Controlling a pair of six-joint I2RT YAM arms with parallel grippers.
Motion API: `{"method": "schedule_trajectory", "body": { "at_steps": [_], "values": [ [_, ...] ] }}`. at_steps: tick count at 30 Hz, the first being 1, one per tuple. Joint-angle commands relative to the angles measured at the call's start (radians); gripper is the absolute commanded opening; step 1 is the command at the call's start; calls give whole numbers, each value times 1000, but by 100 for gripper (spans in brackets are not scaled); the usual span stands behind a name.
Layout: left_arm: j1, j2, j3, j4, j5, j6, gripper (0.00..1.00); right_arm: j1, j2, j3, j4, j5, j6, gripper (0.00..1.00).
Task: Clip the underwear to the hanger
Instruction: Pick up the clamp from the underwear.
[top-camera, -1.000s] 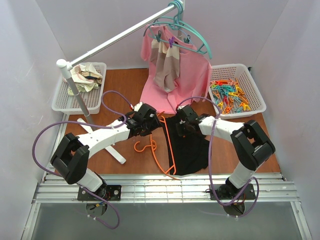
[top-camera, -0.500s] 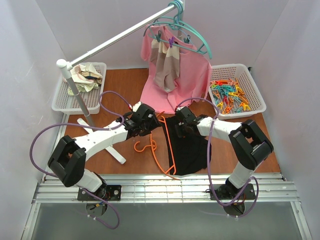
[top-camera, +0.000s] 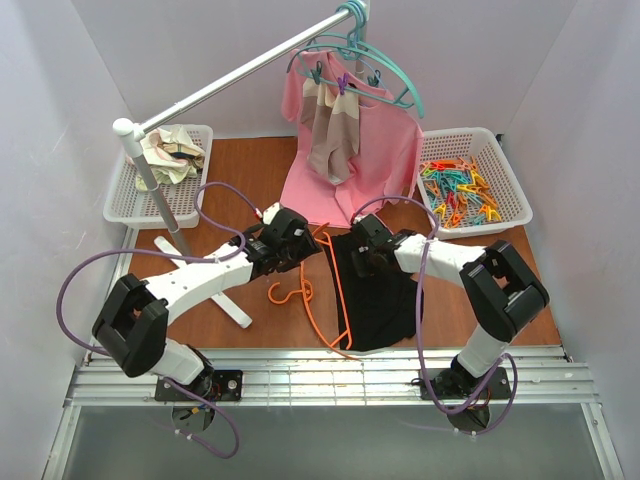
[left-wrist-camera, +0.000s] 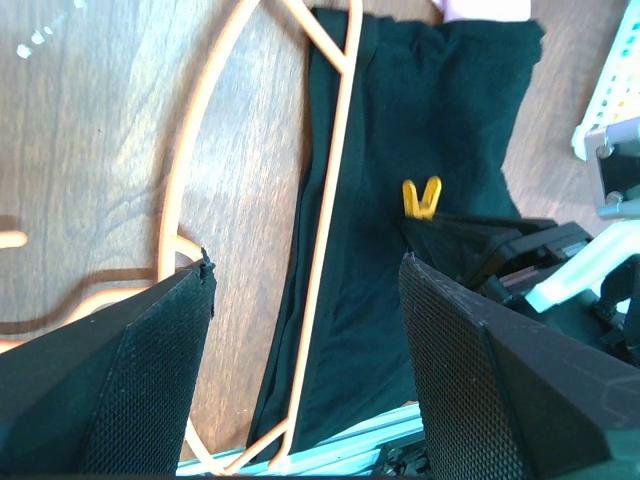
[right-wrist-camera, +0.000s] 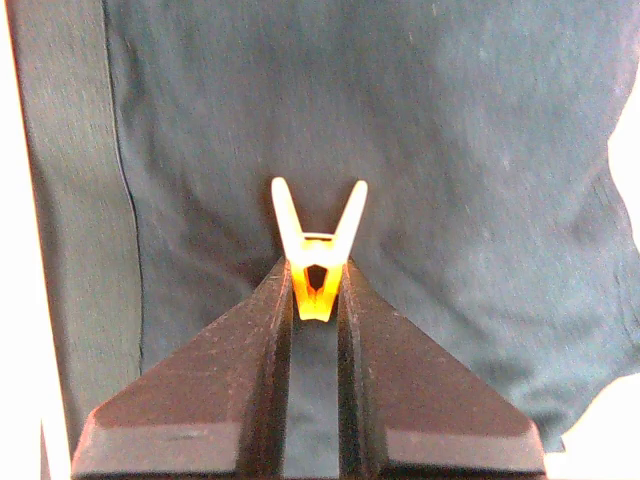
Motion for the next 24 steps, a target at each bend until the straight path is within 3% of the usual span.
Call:
{"method": "schedule_trajectory", "body": {
  "at_steps": [1,9,13,20,24],
  "values": [
    [17,-74,-7,-10,-55,29,67,-1,-73,86,-150,-6,-24,8],
    [58,-139,-48,34,-29,107,67,-33,-216,208,-348,-179,-90,7],
    [63,-171,-51,132,60,266,67,-42,-225,341,-484,-372,-141,8],
    [87,-327,-129,341,345,457,67,-97,-205,468,-665,-808,-156,8],
    [136,-433,-206,444,586,420,67,-136,-222,452,-676,-1088,-136,7]
  ]
}}
